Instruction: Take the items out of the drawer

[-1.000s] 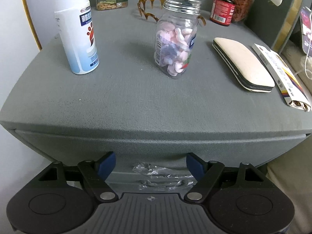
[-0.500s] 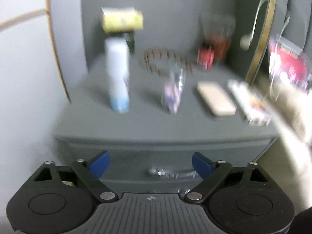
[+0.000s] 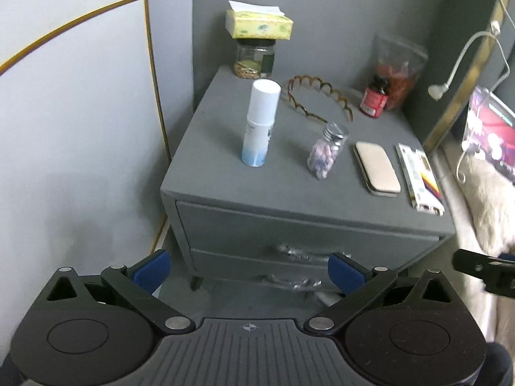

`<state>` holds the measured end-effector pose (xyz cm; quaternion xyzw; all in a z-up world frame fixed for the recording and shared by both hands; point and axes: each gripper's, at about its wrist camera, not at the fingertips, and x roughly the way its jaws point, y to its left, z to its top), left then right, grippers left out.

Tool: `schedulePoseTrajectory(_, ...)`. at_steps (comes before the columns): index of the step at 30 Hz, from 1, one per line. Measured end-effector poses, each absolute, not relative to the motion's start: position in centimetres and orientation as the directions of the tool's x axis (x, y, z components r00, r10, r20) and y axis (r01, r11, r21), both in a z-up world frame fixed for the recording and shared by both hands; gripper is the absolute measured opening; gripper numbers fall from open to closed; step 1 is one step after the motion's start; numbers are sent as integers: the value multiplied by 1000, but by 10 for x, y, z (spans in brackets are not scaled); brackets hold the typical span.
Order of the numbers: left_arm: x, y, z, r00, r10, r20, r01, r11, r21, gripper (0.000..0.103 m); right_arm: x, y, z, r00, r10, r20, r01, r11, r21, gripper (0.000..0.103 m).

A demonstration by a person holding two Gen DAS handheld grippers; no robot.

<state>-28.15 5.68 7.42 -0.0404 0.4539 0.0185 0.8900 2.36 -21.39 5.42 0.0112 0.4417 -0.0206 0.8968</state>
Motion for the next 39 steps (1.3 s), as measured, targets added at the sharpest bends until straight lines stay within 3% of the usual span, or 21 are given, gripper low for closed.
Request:
schedulePoseTrajectory(5,-294,42,78,589,6,-808,-47,999,-27,103,21,-202,53,609,-64,-790,28,998,-59,103)
schedulePoseTrajectory(15,-324,48,87,594,21,-804,-42,999,-5,103,16,-199,61,615,-29,-788,12,1000,-27,103)
schedulePoseTrajectory(22,-297,44,84,587,13,-809,-34,999,-10,103,16,-195,60,613,-7,-790,-11,1000,-17,103)
schedulePoseTrajectory(27,-330,41,83,583,5,-812,-28,1000,-14,103,14,-194,60,612,5,-791,-16,1000,-6,103)
schedulePoseTrajectory(34,-278,32,81,581,0,-814,-20,1000,-14,103,15,-195,64,620,5,-785,-9,1000,-1,103)
schedulePoseTrajectory(39,-187,4,44,578,-6,-816,-15,1000,-17,103,15,-196,61,619,-3,-785,-4,1000,-8,103)
